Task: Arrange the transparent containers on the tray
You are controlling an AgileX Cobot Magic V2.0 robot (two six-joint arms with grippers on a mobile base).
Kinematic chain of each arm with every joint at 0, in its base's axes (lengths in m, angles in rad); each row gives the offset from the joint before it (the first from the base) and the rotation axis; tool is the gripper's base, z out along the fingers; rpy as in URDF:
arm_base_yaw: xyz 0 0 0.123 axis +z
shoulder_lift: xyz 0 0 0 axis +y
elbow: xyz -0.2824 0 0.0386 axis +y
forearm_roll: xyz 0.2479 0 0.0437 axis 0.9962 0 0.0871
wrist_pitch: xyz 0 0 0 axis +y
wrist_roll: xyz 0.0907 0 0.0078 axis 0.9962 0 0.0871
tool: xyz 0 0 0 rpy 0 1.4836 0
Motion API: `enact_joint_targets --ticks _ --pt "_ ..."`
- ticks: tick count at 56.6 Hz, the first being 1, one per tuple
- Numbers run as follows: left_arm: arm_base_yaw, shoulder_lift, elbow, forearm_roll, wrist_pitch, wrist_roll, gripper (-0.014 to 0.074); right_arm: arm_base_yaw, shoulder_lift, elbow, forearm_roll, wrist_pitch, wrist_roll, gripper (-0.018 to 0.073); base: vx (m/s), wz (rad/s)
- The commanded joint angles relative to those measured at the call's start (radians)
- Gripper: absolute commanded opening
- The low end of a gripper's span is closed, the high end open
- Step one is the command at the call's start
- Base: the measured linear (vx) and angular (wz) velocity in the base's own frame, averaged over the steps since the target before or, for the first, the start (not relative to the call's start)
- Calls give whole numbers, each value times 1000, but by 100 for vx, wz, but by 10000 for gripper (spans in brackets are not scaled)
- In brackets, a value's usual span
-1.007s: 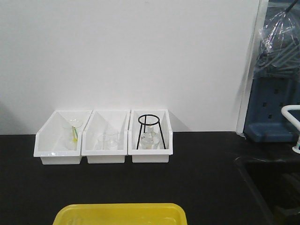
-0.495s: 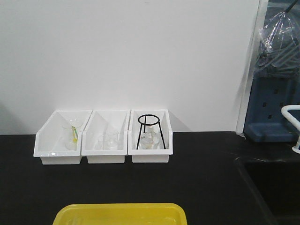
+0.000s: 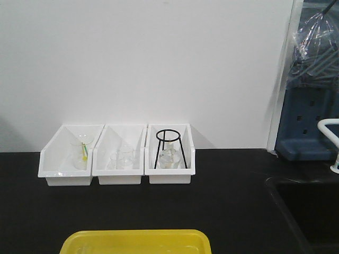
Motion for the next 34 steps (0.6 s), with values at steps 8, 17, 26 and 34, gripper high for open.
enact_joint_targets --ticks 8,17,26,34 --pt "3 -24 36 0 -84 -8 -6 -7 -1 9 3 -75 -21 -13 0 0" --pt "3 -24 36 0 -84 -8 -6 -7 -1 9 3 -75 -21 -13 0 0" --pt "3 -24 36 0 -84 -8 -6 -7 -1 9 4 -75 -21 -13 0 0" --pt "3 -24 36 0 -84 -8 -6 -7 -1 9 4 -75 -21 -13 0 0"
